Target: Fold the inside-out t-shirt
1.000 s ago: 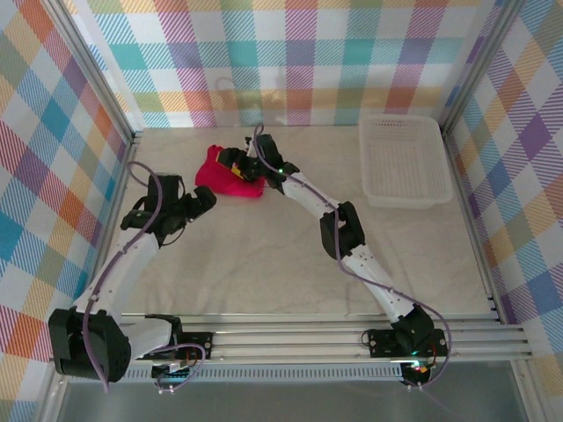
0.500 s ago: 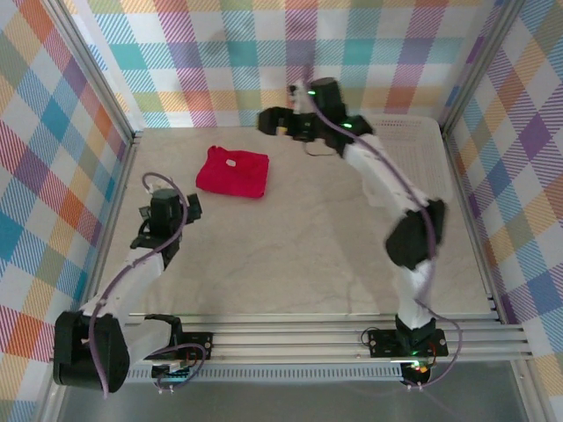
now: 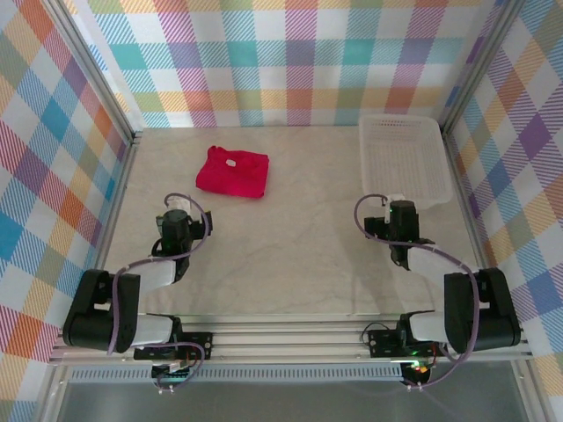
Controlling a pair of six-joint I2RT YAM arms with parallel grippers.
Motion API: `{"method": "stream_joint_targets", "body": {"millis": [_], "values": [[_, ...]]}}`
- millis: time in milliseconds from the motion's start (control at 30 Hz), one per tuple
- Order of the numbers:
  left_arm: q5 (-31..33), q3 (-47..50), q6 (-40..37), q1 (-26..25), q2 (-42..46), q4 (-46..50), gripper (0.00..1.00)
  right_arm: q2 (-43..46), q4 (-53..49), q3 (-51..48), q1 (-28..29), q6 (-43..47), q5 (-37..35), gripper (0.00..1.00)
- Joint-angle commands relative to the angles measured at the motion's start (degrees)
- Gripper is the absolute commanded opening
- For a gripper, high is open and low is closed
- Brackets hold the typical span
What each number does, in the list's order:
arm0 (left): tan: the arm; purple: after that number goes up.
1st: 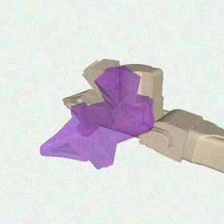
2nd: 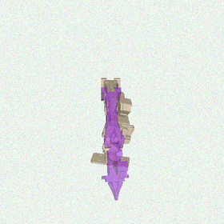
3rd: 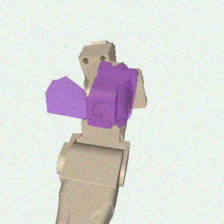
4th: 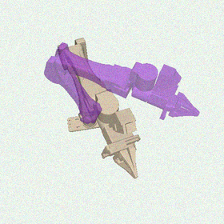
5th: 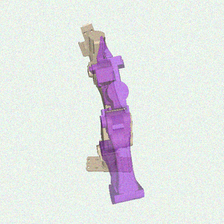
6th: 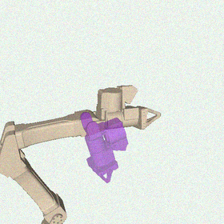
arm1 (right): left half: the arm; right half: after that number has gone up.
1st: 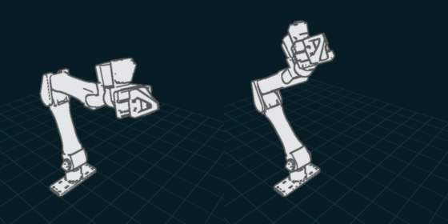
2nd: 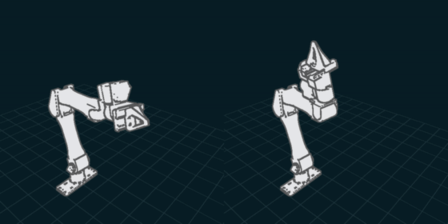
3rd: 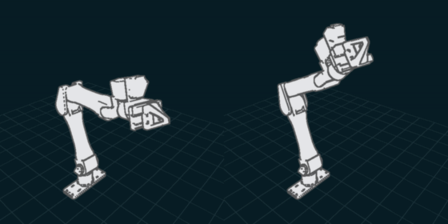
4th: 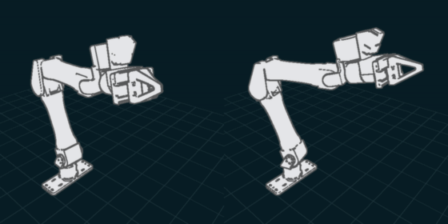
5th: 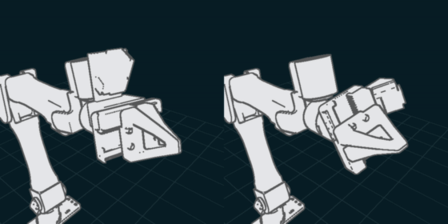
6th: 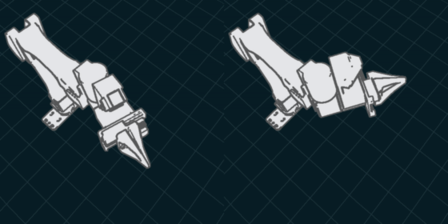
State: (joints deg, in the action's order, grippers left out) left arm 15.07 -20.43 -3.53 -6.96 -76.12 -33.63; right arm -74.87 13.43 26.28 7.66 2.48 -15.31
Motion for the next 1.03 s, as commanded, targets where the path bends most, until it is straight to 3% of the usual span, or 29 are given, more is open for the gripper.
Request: {"method": "stream_joint_targets", "body": {"millis": [0,100,233,300,400,1000], "values": [[-1.31,-0.07,-0.93,0.37,-0.45,-6.10,1.00,-2.14,20.64,-1.61,-1.93,-4.02,3.76,1.00],[-1.68,2.71,1.77,0.38,-3.19,-16.15,1.00,-5.54,25.59,-1.57,-2.64,-2.85,3.34,1.00],[-2.03,2.33,1.13,0.20,-13.55,-24.64,1.00,-14.78,43.86,-5.96,-3.75,-2.56,4.32,1.00],[-2.11,-0.45,1.67,0.18,-12.42,-17.28,1.00,-12.94,37.41,-4.54,-3.77,-3.51,4.04,0.99],[-2.60,-2.50,1.68,0.51,-13.28,-14.55,1.00,-12.98,38.20,-4.83,-3.72,-3.39,4.05,1.00],[-4.00,-2.93,1.86,1.16,-13.36,-14.09,1.00,-12.93,36.37,-3.88,-5.16,-3.61,8.17,1.00]]}}
